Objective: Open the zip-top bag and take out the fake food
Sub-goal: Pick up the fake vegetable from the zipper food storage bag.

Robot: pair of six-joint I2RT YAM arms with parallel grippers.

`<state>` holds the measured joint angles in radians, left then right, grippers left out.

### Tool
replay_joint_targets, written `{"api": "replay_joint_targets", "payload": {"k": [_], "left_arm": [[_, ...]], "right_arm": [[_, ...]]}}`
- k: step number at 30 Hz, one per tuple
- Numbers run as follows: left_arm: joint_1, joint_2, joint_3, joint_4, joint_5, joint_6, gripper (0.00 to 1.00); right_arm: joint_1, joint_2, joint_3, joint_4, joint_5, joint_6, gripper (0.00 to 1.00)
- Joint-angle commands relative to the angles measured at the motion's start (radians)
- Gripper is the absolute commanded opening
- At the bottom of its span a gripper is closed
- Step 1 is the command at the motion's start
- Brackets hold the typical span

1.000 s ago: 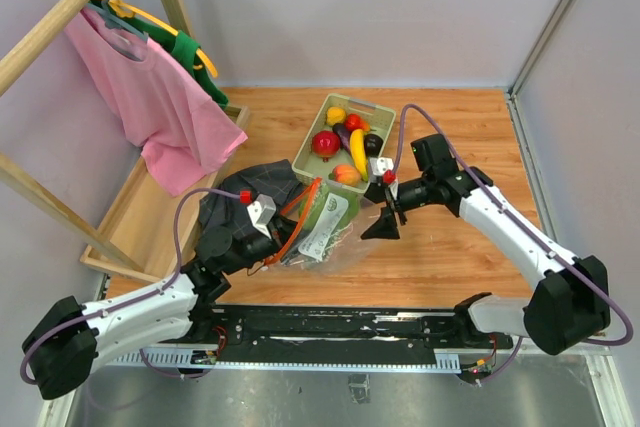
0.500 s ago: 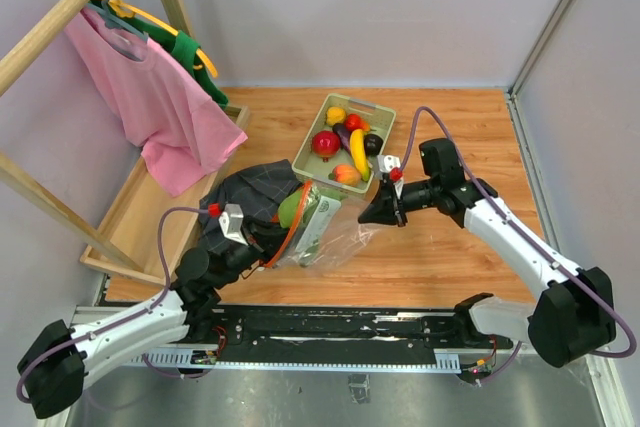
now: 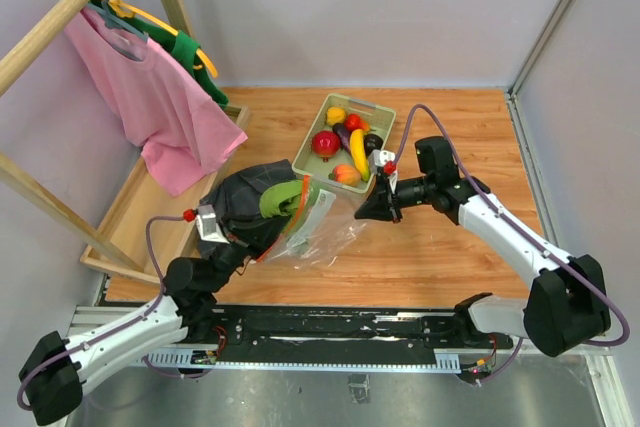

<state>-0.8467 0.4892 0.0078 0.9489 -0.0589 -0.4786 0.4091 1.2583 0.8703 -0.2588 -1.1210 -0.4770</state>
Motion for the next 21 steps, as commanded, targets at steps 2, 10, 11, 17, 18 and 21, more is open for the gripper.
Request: {"api": "replay_joint_targets", "payload": {"k": [2,10,11,17,18,21], "left_arm": [[0.005,-0.09,-0.054,0.285,-0.186,-0.026,0.0],[0.005,-0.075,-0.077,0.364,-0.125,-0.048,0.0],[0.005,-0.071,-0.079,0.367,-0.132,-0.054,0.0],[0.005,-0.014,-0.076,0.414,-0.119,-0.065,0.0],[0.005,-0.01,-0.079,0.429,-0.128,-0.072,0.0],[0.005,-0.021,-0.073,0.416,-0.163,-0.062,0.0]], "right_arm": [[-0.013,0.024,-0.025,-0.002,0.084,0.014,0.0],[-0.003,0.076,-0.007,-0.034,0.116,-0.007,0.01],[-0.002,0.075,-0.008,-0.034,0.118,-0.009,0.01],[0.005,0.065,-0.013,-0.031,0.115,-0.027,0.01],[0.004,0.069,-0.012,-0.038,0.128,-0.033,0.01],[-0.011,0.081,0.001,-0.06,0.095,-0.052,0.01]]}}
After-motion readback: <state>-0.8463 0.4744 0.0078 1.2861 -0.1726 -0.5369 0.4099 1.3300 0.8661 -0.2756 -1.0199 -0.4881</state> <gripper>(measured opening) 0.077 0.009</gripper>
